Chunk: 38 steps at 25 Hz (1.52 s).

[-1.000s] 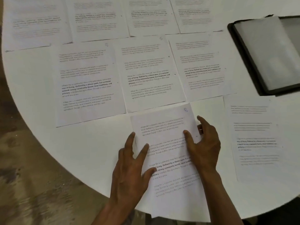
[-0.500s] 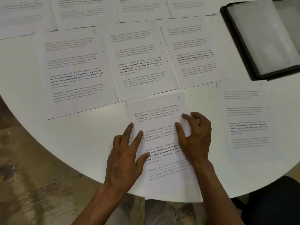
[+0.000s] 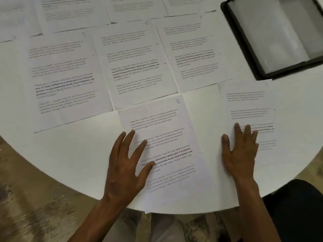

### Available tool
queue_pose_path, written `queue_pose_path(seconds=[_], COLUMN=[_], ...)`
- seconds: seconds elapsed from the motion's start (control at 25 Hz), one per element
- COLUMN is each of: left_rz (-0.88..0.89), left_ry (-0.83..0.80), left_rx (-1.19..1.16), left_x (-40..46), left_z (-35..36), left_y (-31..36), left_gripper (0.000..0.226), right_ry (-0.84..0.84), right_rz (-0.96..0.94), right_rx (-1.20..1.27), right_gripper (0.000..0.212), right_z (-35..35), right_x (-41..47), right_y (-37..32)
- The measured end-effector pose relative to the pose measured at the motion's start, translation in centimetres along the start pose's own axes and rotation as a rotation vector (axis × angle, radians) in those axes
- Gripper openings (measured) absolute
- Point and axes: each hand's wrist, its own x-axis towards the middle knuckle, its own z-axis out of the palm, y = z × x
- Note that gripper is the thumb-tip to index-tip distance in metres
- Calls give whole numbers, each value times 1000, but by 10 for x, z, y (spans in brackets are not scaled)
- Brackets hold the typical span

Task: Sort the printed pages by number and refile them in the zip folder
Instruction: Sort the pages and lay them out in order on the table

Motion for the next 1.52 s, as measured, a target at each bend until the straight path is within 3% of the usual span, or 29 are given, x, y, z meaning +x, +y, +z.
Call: queue_pose_path(seconds=[0.32, 1.16, 1.32, 1.52], left_rz=[97, 142, 140, 133], left_ry=[53, 77, 92, 98], left_rx=[50, 16, -4, -13], left_x=[1, -2, -3, -2], left_z=[12, 12, 13, 12], left_y=[-8, -7, -11, -15], left_gripper=[57, 50, 48, 47], right_ry=[48, -135, -91, -198], right_rz=[-216, -183, -198, -143], right_rx=[26, -26, 24, -29], right_gripper=[61, 76, 73, 88], right_z=[17, 7, 2, -4], right_x=[-54, -71, -74, -73], right_y=[-1, -35, -32, -31])
